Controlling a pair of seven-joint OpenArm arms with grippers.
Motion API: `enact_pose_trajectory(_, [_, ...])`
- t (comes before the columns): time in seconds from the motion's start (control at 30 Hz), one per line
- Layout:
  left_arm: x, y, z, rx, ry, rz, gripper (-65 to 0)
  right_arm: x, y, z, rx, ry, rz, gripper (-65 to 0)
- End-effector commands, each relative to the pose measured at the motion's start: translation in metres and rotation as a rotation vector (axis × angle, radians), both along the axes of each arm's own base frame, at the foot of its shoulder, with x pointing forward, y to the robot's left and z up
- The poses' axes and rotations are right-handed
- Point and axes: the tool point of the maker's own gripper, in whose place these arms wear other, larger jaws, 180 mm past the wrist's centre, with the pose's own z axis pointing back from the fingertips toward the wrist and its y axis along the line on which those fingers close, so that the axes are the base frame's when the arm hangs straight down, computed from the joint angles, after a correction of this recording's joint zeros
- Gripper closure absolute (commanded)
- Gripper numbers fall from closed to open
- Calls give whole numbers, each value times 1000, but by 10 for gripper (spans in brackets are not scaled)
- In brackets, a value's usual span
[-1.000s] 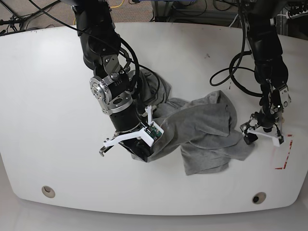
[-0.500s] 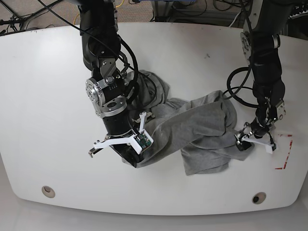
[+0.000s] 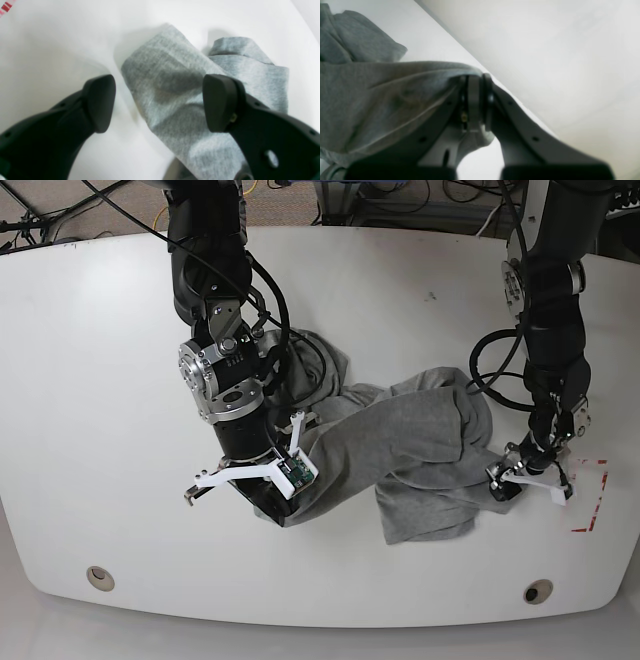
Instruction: Fold the T-shirt properly
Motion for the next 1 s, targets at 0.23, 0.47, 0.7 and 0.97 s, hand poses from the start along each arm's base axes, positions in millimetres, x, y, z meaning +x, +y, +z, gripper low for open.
enact_pose_trajectory(0.23, [9,-8,7,-18,-17,-8,-443,0,1,17,26,-59,2,-3])
enact_pose_trajectory(0.47, [1,-9,-16,-43,17,24,-161,0,0,16,27,-55,0,-3])
enact_pose_trajectory(0.7, [1,-9,-18,-46,18,27,-31,0,-10,13,41,-47,-27,-3])
enact_pose_trajectory(0.97, [7,-13,12,-12,-101,-65,0,7,-48,13,162,-31,-147,-3])
